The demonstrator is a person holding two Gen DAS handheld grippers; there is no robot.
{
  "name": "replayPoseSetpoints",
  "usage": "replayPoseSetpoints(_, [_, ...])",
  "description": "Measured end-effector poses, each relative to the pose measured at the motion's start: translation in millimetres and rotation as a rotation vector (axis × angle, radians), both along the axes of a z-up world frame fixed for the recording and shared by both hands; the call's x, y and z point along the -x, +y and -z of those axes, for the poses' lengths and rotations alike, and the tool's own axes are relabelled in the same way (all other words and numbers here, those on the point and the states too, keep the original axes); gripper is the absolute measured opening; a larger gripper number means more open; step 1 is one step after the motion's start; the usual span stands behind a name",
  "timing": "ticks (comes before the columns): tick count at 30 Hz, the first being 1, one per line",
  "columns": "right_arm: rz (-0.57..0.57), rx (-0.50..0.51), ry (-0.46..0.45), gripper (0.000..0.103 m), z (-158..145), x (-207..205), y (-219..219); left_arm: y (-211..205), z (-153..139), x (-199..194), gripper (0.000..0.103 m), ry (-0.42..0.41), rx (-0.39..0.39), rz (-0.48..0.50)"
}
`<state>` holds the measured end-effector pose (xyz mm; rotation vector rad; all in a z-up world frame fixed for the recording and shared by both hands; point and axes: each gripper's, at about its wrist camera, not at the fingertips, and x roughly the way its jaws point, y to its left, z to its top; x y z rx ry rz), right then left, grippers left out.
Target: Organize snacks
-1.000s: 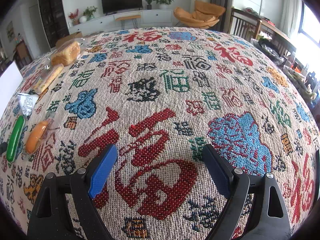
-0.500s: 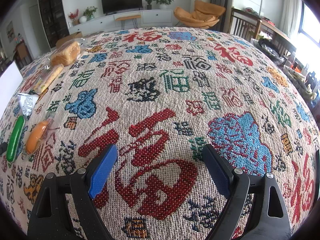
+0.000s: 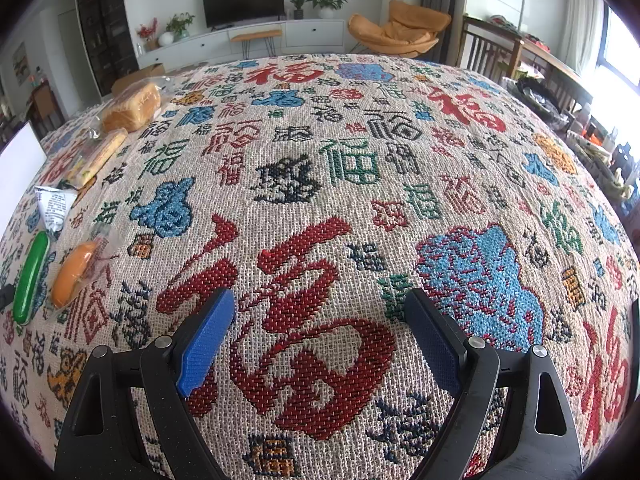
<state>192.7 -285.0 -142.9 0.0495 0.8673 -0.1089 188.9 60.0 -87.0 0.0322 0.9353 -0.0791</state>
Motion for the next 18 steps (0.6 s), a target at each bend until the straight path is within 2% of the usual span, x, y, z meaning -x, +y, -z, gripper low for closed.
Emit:
replayPoseSetpoints(6, [0.0,0.001,0.0,0.089,0,0,1,1,-1,0,0.103,0.004,0.009,0.003])
replayPoseSetpoints(8, [0.0,0.0,0.0,0.089,0,0,0,4,-3,-2,0.103,0.039,0.038,0.037])
replayPoseSetpoints(9, [0.0,0.0,0.0,0.089,0,0,0,8,-7,-2,0.101,0.058,0.097,0.051])
replayPoseSetpoints(11, [0.0,0.001,0.0,0.089,0,0,0,15,-20,5,0.101,0.044,0.264,0.07])
replayPoseSetpoints(13, [0.001,0.001,0.0,0.089,0,0,0,9,-34,13,0.101,-0.002,0.35,0.084])
replayPoseSetpoints(15, [0.004,0.001,0.0,0.089,0,-1,-1,-15,-43,12,0.101,0.005,0.328,0.157])
replayPoseSetpoints(18, [0.007,0.001,0.0,0.089,1,-2,-1,-61,-46,2,0.097,0.017,0.206,0.231])
